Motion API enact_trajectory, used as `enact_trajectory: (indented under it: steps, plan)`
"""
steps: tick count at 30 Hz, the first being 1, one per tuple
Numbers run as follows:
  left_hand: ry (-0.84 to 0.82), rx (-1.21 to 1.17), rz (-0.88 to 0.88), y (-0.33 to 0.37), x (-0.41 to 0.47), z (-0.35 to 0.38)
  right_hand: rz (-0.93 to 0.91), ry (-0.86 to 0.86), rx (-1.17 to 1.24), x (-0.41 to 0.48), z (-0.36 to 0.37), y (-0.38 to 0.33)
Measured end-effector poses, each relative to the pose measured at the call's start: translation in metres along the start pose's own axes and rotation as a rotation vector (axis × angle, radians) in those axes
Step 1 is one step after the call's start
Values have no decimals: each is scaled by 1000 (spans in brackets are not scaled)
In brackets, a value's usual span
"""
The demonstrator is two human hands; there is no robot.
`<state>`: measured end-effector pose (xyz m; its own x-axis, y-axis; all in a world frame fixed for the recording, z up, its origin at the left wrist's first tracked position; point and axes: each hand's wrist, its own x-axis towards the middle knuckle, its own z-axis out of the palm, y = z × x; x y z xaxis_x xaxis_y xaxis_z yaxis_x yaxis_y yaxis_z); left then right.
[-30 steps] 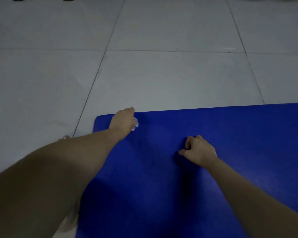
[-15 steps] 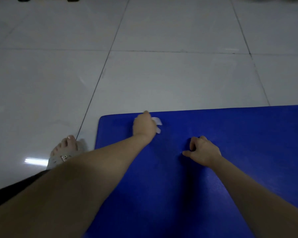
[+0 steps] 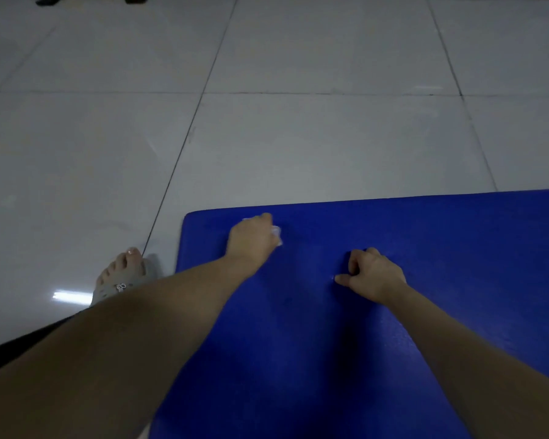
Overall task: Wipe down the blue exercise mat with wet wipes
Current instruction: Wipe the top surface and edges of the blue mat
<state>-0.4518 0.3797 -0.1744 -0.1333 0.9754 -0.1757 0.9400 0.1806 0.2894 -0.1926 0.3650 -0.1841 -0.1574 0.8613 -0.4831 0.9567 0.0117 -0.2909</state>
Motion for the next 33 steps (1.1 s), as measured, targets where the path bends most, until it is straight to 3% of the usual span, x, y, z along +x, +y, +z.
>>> enact_trajectory:
  steps: [5, 11, 16, 20, 24, 27, 31, 33]
  plan:
    - [66, 4, -277, -96, -13, -25, 0, -6, 4, -1, -1, -1]
    - [135, -236, -548, -80, -10, -22, 10, -11, -7, 0, -1, -2]
    - [129, -274, -419, -25, -12, -11, 13, -9, -16, 0, -2, -3]
    - [20, -370, -258, 40, -21, 4, 12, -12, -21, -1, -2, -3]
    - [-94, -473, -204, 85, -19, 14, 13, -24, -30, 1, -3, -4]
    - [-153, -411, -43, 100, -25, 28, 12, -29, -12, 0, -4, -5]
    - [-122, -127, 214, 90, -35, 34, 5, -27, -17, 0, -3, -4]
    - [-93, -66, 238, 71, -33, 30, 2, -33, -26, 1, -4, -5]
